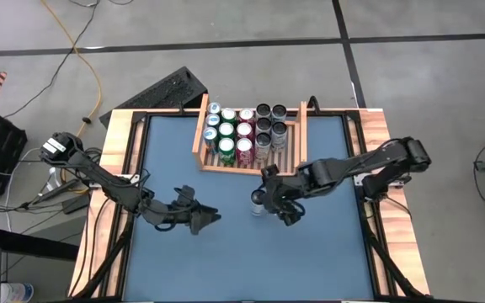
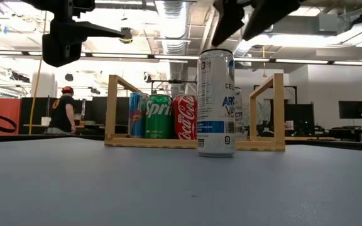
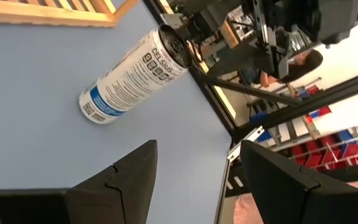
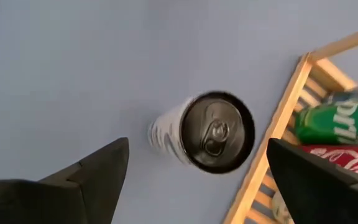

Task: Place canned beverage on shelf
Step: Put the light blue soda can on the shelf

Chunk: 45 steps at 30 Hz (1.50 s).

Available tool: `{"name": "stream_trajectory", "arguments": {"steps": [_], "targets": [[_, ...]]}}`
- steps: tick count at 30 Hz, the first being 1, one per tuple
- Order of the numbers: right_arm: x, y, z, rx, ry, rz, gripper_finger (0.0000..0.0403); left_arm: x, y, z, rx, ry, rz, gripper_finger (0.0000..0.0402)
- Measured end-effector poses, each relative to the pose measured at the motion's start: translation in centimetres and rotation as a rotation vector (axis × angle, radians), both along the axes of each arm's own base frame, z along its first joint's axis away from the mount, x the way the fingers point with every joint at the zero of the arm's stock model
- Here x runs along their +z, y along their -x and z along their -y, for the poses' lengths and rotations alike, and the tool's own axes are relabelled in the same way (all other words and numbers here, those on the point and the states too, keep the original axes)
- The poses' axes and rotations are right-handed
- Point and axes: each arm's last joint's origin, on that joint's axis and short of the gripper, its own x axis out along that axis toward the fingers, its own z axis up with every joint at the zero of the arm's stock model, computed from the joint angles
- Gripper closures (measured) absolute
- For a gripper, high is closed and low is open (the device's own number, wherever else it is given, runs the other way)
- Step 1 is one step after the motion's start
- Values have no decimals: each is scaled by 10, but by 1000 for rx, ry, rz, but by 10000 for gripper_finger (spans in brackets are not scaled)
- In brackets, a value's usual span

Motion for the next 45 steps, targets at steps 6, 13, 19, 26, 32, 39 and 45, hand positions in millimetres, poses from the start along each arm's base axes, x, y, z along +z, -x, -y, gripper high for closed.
{"name": "stream_trajectory", "arguments": {"steps": [6, 13, 19, 26, 32, 39, 45], "targets": [[4, -16, -4, 63, 43, -80, 22, 0, 0, -1, 20, -2, 4, 184], [-7, -41, -4, 136, 96, -123, 15, 0, 0, -1, 39, -3, 6, 184], [-26, -47, 3, 184, 66, -244, 14, 0, 0, -1, 40, 6, 7, 184], [-25, -48, 6, 200, 48, -234, 49, 0, 0, -1, 39, -5, -2, 184], [-29, -53, 12, 186, 47, -228, 108, -2, 0, -3, 58, -14, -14, 184], [-29, -55, 12, 152, 29, -220, 173, -4, 1, -3, 71, -13, -34, 184], [-28, -53, 18, -104, -79, -226, 173, -5, 1, -3, 77, 3, -39, 184]]}}
